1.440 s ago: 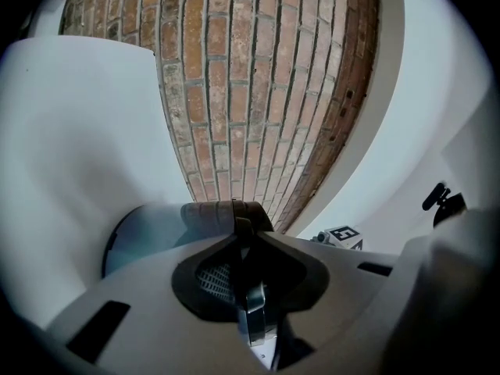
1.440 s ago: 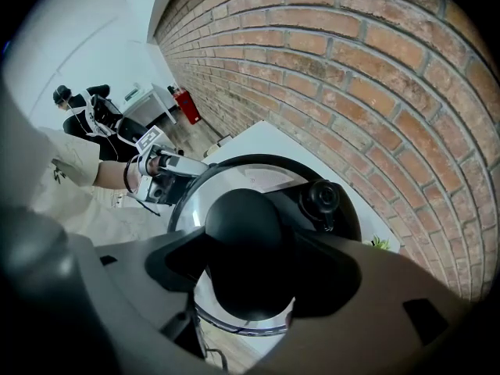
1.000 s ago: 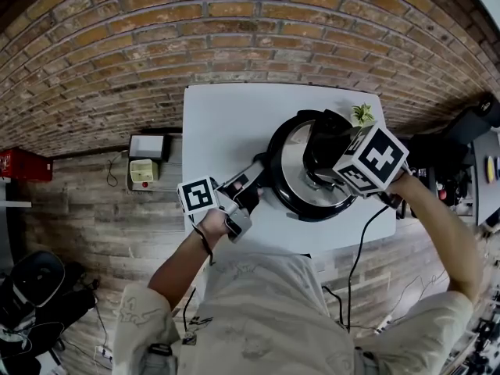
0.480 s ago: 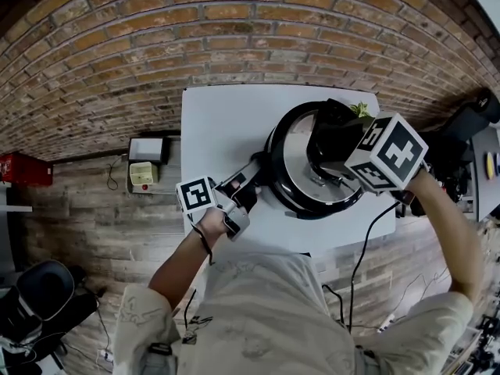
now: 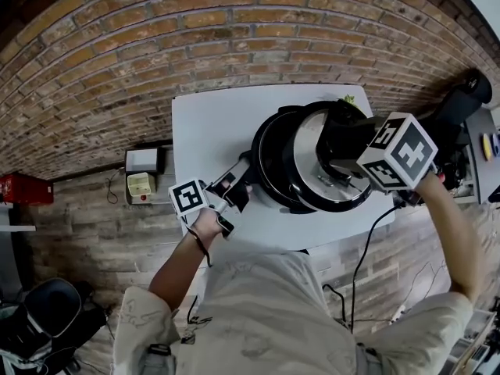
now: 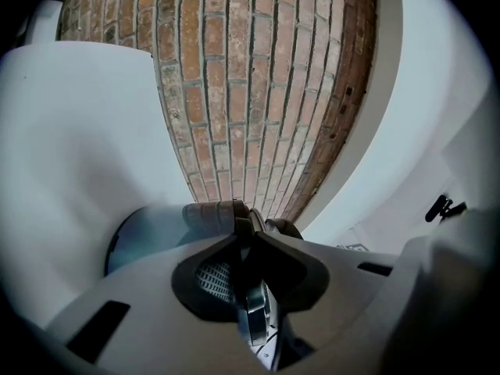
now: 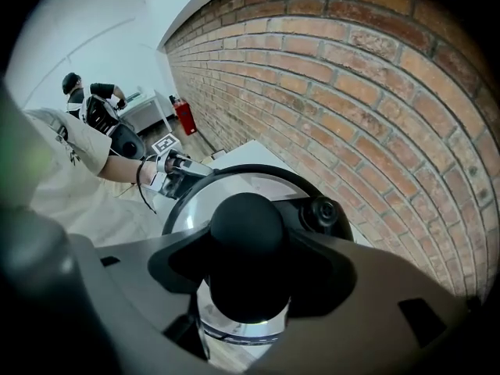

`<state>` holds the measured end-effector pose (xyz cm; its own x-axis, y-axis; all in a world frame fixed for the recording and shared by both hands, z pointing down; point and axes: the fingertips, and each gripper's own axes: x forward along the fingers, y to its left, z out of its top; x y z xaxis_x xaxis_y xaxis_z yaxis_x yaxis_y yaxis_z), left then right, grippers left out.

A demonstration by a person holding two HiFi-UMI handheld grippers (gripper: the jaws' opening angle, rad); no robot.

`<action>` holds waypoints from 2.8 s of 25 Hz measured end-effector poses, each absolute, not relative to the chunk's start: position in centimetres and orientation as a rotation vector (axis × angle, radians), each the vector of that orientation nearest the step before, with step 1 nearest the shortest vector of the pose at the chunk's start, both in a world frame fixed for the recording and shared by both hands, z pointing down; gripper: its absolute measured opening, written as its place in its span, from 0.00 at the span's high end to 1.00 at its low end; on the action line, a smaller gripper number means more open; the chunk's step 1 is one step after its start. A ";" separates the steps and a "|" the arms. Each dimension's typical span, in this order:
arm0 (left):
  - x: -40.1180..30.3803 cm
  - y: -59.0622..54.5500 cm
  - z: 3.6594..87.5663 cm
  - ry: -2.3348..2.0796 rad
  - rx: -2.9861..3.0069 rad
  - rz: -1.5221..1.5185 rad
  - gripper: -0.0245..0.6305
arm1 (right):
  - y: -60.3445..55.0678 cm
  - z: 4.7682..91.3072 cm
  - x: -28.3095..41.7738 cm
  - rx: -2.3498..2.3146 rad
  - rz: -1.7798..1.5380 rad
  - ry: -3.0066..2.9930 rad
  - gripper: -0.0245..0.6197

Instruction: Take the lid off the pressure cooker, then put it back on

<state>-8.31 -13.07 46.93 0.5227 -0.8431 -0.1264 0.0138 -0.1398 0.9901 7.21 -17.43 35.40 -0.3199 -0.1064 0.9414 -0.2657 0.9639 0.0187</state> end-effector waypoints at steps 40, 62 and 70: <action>-9.0 -12.9 47.4 -0.796 1.488 -0.924 0.86 | -12.9 44.2 29.0 0.753 0.613 -1.752 0.50; -9.0 -12.8 47.4 -0.803 1.483 -0.943 0.85 | -14.3 57.8 28.2 0.795 0.626 -1.683 0.50; -9.0 -12.9 47.4 -0.800 1.477 -0.952 0.85 | -14.0 60.6 28.2 0.809 0.618 -1.669 0.50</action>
